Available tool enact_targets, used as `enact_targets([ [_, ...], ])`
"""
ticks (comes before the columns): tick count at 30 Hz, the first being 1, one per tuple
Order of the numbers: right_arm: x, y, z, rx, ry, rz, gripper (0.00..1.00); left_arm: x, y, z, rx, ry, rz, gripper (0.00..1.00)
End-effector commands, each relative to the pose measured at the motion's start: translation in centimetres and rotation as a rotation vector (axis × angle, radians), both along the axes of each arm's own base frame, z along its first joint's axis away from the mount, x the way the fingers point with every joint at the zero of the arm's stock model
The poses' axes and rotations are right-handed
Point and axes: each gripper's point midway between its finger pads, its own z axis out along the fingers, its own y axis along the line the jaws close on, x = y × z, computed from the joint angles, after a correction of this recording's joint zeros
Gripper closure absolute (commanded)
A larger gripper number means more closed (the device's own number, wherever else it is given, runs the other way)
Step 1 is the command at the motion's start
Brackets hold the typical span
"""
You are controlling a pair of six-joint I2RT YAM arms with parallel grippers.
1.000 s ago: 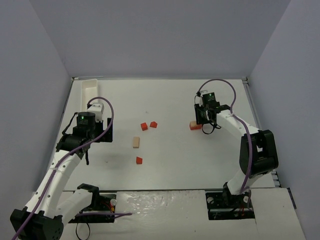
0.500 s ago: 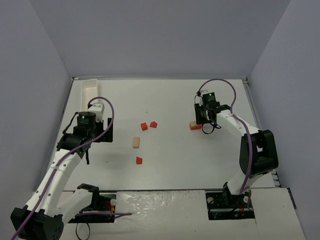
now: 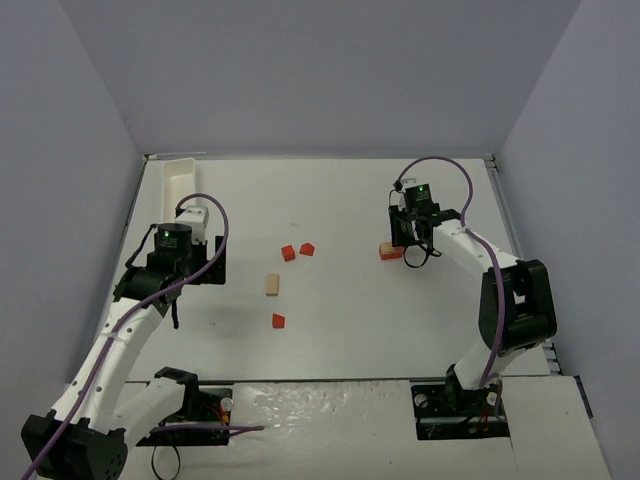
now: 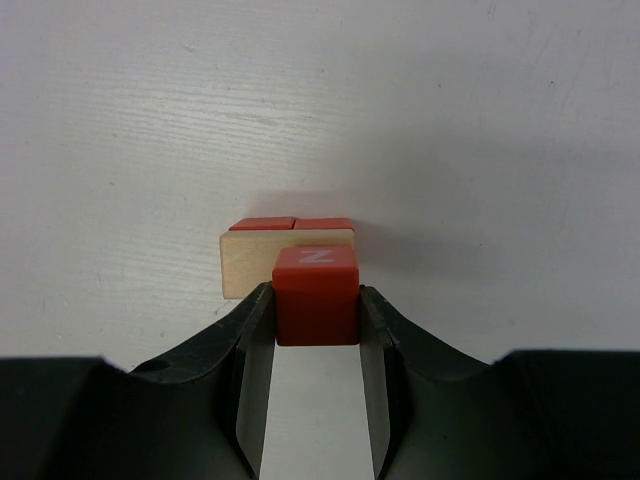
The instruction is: Build the wood block tower
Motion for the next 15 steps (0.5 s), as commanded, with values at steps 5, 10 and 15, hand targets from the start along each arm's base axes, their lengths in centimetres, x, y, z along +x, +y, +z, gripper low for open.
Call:
enact_targets([
  [5, 1.55, 0.03, 1.10, 0.013, -0.057, -0.020, 1.00, 1.16, -0.14, 1.63, -0.006, -0.069, -0.004, 0.05],
  [10, 1.54, -0.07, 0.90, 0.010, -0.055, -0.025, 1.00, 1.18, -0.19, 1.65, -0.007, -0.070, -0.006, 0.05],
  [15, 1.51, -0.06, 0.65, 0.008, -0.049, -0.024, 1.00, 1.18, -0.17, 1.65, -0.006, -0.070, -0.005, 0.05],
])
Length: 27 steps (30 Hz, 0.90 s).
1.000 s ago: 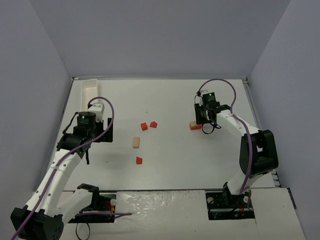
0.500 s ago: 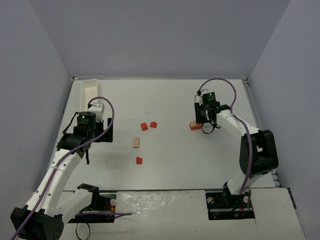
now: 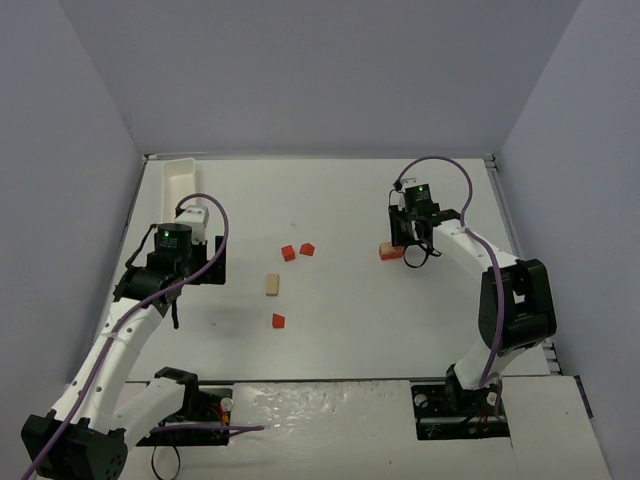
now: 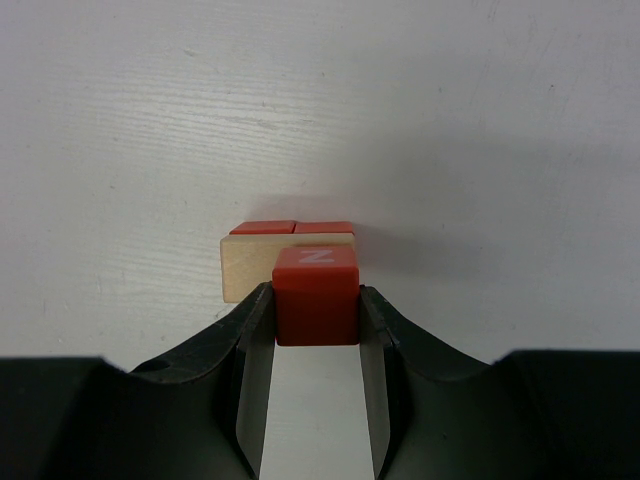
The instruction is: Build the wood block tower
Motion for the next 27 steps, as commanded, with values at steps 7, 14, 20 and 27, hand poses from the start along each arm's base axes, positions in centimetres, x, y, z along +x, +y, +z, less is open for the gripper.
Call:
enact_targets([
  [7, 1.30, -0.13, 0.56, 0.009, -0.044, -0.025, 1.00, 1.17, -0.17, 1.68, -0.006, -0.071, -0.005, 0.05],
  [14, 1.20, -0.12, 0.04, 0.005, -0.032, -0.025, 0.99, 1.18, -0.19, 1.55, -0.006, -0.066, -0.006, 0.05],
  [20, 1.15, -0.19, 0.05, 0.005, -0.032, -0.028, 0.97, 1.23, -0.18, 1.62, -0.006, -0.068, -0.005, 0.05],
  [27, 1.10, -0.19, 0.20, 0.005, -0.036, -0.029, 0.90, 1.22, -0.20, 1.52, -0.005, -0.064, -0.006, 0.05],
])
